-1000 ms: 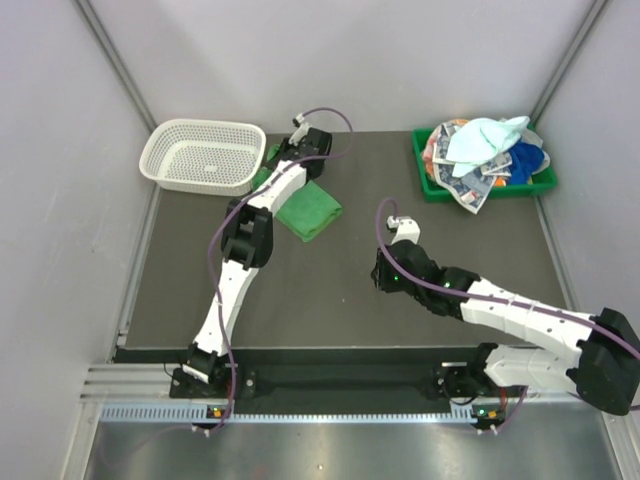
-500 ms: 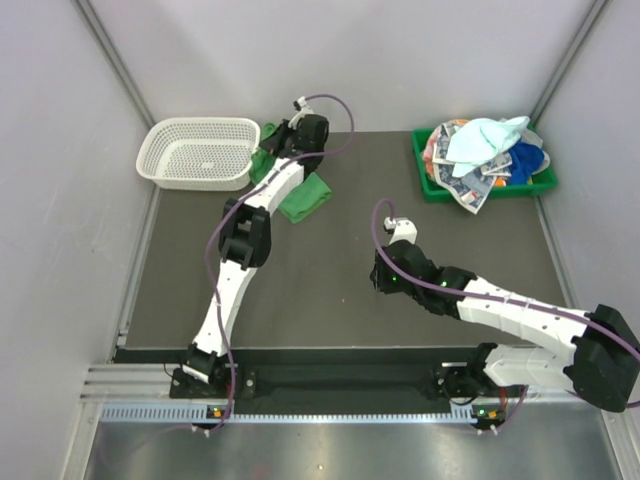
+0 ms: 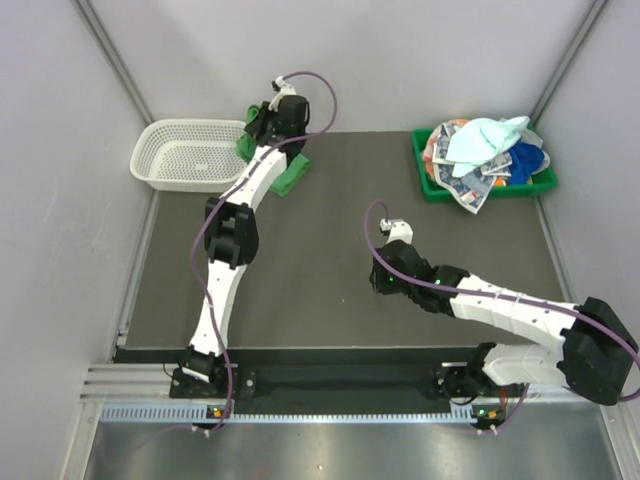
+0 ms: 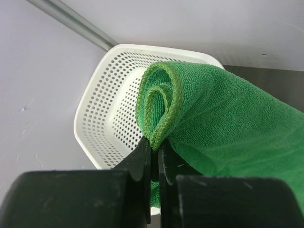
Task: Fold and stack the towels
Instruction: Neatly place the folded towel into the bin
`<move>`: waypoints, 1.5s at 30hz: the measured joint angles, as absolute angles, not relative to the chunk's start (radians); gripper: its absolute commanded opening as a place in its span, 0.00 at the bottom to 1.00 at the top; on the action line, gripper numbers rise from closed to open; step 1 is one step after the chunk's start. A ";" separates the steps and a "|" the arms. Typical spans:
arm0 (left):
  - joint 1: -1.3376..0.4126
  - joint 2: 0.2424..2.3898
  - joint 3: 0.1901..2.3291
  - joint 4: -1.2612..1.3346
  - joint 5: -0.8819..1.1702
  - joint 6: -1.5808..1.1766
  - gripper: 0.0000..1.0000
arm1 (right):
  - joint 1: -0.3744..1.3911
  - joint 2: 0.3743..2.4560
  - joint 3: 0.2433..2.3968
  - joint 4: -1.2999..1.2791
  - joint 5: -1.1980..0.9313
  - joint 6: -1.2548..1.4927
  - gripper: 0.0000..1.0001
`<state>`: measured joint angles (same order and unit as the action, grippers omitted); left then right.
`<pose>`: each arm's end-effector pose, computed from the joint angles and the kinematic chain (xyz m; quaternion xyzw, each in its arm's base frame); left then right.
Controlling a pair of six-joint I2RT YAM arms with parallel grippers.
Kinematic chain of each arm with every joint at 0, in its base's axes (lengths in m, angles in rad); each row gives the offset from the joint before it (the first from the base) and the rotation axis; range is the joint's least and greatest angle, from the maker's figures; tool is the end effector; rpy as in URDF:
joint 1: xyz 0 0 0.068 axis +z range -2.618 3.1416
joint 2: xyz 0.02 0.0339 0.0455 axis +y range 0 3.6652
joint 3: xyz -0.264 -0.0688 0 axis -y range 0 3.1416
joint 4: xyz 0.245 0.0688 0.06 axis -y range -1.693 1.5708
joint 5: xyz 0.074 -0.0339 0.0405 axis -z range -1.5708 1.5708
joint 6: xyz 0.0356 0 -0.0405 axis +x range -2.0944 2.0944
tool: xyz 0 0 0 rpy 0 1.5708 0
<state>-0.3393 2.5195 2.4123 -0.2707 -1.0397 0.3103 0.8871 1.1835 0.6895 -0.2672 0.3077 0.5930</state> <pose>0.5478 -0.1608 0.2668 -0.0353 0.7695 0.4039 0.4934 0.1616 0.1813 0.2202 -0.0734 0.9074 0.1584 0.3824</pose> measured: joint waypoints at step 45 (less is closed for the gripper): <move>-0.026 2.431 2.043 0.087 -0.882 0.229 0.00 | 0.887 1.346 0.726 -0.253 0.275 0.575 0.25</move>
<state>-0.0257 2.4306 2.0430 0.0872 -0.8822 0.2287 0.8871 1.3464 0.7258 -0.2535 0.2752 0.5751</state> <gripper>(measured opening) 0.055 0.258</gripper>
